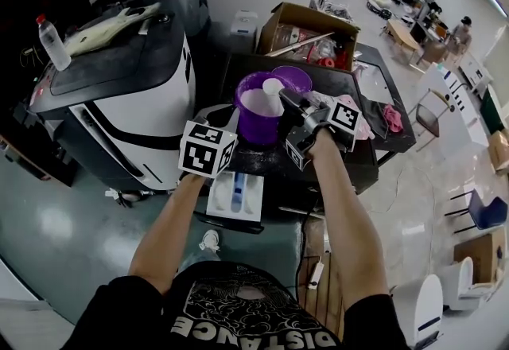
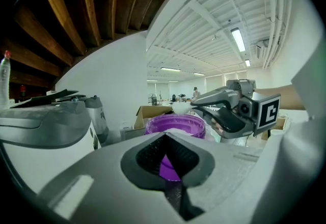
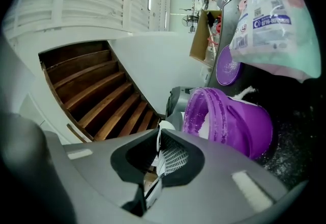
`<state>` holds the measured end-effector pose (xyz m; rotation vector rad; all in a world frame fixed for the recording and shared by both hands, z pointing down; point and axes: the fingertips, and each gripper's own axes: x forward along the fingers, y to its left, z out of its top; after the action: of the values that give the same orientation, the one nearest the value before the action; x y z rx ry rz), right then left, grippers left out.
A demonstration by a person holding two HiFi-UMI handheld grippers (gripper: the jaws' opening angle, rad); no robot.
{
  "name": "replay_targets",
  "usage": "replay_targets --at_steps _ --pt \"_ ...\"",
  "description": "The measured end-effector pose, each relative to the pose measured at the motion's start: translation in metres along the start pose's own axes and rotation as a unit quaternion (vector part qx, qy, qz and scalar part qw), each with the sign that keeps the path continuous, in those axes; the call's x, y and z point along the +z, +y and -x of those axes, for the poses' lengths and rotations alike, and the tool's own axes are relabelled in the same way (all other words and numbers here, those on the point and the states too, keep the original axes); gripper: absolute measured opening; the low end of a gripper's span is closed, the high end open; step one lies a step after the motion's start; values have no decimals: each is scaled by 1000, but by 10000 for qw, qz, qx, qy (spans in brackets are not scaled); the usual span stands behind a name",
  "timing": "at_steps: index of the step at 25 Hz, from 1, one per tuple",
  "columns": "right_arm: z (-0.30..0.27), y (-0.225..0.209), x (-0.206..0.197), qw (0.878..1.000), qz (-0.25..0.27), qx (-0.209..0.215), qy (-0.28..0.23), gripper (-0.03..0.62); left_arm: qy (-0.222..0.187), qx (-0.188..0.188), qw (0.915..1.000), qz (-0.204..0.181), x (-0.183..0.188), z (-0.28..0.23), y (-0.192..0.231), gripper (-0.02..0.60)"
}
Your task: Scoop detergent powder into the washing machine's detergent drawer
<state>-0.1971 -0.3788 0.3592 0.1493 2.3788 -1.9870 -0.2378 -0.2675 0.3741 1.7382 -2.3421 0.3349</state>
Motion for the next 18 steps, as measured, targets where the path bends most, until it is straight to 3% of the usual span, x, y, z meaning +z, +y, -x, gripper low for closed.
replay_targets --at_steps 7,18 --pt "10 5 -6 9999 -40 133 95 37 -32 380 9992 86 -10 17 -3 5" --pt "31 9 -25 9995 35 240 227 37 71 320 9995 34 -18 33 -19 5"
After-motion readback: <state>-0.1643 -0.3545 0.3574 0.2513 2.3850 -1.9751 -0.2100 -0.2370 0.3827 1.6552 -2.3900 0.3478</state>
